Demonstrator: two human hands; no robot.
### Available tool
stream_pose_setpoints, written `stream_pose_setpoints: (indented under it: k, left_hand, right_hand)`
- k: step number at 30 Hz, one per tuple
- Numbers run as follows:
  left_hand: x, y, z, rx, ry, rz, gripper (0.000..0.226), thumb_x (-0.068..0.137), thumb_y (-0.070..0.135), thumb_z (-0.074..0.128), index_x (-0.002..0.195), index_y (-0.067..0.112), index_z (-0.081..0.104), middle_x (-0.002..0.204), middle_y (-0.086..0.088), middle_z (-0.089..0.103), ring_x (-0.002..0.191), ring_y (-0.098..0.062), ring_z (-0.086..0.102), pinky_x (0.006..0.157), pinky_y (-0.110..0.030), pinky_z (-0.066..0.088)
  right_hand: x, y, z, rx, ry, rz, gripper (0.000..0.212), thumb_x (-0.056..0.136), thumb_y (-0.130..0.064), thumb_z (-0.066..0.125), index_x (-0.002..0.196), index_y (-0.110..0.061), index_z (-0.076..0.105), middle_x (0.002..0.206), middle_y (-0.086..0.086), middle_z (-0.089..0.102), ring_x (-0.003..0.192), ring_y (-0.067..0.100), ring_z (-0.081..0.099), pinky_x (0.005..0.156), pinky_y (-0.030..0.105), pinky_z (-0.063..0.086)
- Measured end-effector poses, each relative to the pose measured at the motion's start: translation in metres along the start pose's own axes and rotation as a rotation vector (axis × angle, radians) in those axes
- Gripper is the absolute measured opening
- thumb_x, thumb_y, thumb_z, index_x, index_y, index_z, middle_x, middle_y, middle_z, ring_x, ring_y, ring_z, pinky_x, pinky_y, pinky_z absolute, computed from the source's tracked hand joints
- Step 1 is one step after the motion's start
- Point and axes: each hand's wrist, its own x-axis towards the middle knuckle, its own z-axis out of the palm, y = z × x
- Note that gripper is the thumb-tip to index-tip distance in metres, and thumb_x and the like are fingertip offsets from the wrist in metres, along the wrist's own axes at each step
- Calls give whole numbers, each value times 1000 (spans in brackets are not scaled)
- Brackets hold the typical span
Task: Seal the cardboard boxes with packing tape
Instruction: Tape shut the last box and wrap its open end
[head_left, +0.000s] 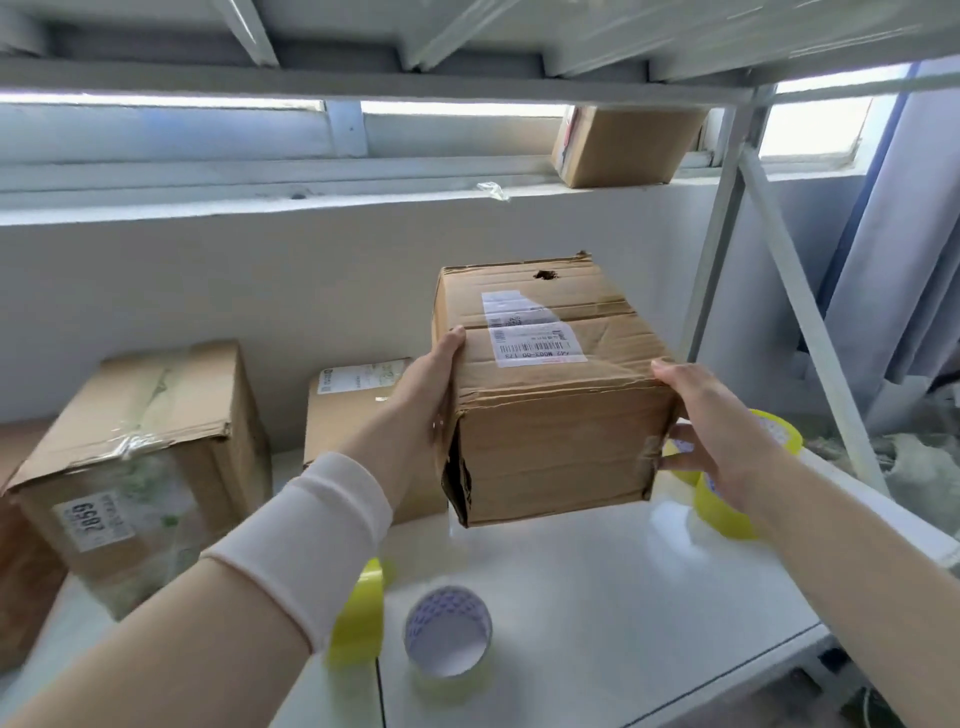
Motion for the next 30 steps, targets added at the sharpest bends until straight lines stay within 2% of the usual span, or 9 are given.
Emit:
stream_pose_setpoints:
  k: [3,5,8,13,17,19,23,25,30]
  left_hand:
    - [-48,-3,-35,-33,54,-6,36,91,51,51,93,17,62,70,2,62,57,-11,57,48,-22,40]
    - [-83,-8,-58,-60,72,13,36,91,49,51,97,16,63,72,1,64,54,-12,61,45,-19,42]
    - [-132,-20,-97,-82,106,40,31,93,46,49,87,19,63,55,6,64,39,-6,57,38,-15,37]
    - [-207,-50,-163,-82,189,81,28,95,43,47,88,23,65,61,10,70,53,-5,65,54,-21,47]
    - [-249,-78,-216,-103,288,22,30,92,46,51,93,20,66,84,-2,73,79,-19,66,87,-35,49]
    - [-263,-92,-239,-127,340,6,28,90,45,54,93,20,65,91,-4,71,83,-21,65,87,-35,48]
    - [-280,-117,-273,-136,358,-72,41,88,49,54,111,17,64,104,-8,71,97,-26,66,91,-38,49]
    - [-282,-127,-285,-144,369,-103,40,88,48,53,110,16,64,104,-9,70,89,-26,66,84,-36,51]
    - [-272,-145,-298,-181,362,-160,36,92,46,50,100,15,66,85,-6,72,72,-21,65,63,-28,49]
  right_hand:
    - [-49,-3,18,17,-41,13,25,89,-41,52,104,-22,56,100,4,55,90,24,55,78,50,55]
    - [-81,-3,30,42,-79,4,17,89,-39,52,97,-24,56,102,4,55,93,25,55,71,44,55]
    - [-129,-1,47,72,-150,-14,13,90,-35,52,96,-25,56,96,1,55,90,23,56,61,34,49]
    - [-202,6,83,38,-269,-4,24,92,-36,50,111,-22,54,104,1,56,98,22,56,61,32,48]
    - [-253,16,121,-7,-372,33,24,93,-38,49,111,-23,53,106,-3,54,96,17,55,61,32,49]
    - [-274,23,138,-41,-389,54,24,91,-40,51,109,-25,54,110,-2,54,102,20,54,61,34,51]
    - [-301,40,164,-44,-427,132,26,90,-37,54,111,-21,55,105,-2,53,103,25,53,70,40,52]
    - [-307,48,174,-66,-462,173,29,89,-39,54,112,-21,55,107,1,53,100,26,53,73,42,52]
    - [-305,61,189,-106,-474,201,29,89,-39,53,110,-20,55,111,7,53,93,28,53,65,36,50]
